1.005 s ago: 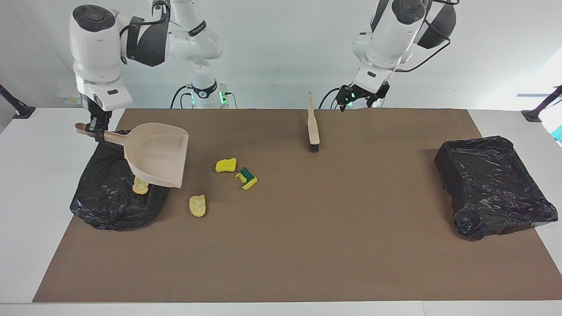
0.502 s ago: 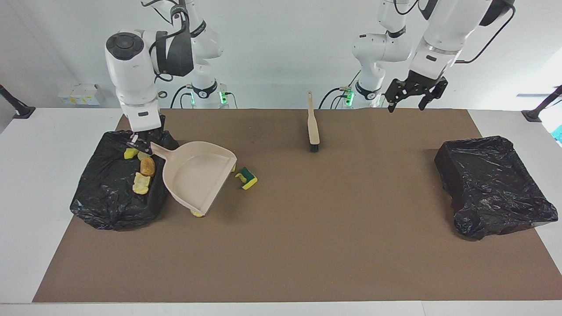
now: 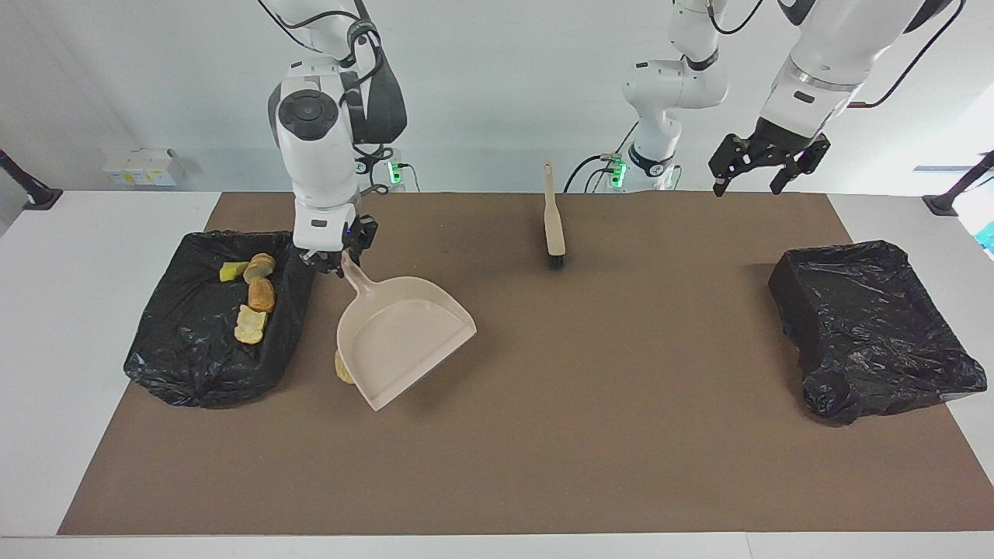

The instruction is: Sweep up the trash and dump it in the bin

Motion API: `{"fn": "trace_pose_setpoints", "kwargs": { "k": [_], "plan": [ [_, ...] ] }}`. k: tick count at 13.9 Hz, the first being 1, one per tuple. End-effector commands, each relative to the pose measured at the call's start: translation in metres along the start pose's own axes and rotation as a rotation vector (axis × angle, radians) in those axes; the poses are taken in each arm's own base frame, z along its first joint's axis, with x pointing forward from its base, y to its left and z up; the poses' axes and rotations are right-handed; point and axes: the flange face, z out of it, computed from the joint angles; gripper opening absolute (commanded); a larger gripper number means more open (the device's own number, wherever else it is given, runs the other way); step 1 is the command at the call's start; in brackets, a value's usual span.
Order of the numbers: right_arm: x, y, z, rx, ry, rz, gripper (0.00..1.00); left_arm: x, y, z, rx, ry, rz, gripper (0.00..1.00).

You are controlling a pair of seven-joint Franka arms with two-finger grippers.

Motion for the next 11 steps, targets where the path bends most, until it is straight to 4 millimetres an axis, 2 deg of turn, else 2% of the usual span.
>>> {"fn": "trace_pose_setpoints", "kwargs": {
  "k": [1,3,5,6,8,11],
  "plan": [
    [0.020,-0.027,0.000,0.044,0.013,0.195,0.00,-0.004,-0.007,-0.010,0.009,0.008,0.030,1.00],
    [0.029,-0.040,-0.007,0.110,0.038,0.297,0.00,-0.003,-0.012,-0.010,0.009,0.008,0.019,1.00],
    [0.057,-0.096,0.007,0.111,0.009,0.321,0.00,-0.005,-0.011,-0.010,0.015,-0.002,0.008,1.00],
    [0.068,-0.116,0.015,0.111,0.013,0.366,0.00,-0.005,-0.013,-0.009,0.019,-0.005,0.007,1.00],
    [0.093,-0.142,0.020,0.115,0.028,0.446,0.00,-0.004,-0.024,-0.010,0.020,-0.001,-0.007,1.00],
    [0.144,-0.200,0.032,0.116,0.031,0.525,0.00,-0.002,-0.026,-0.010,0.053,0.005,0.015,1.00]
  ]
}}
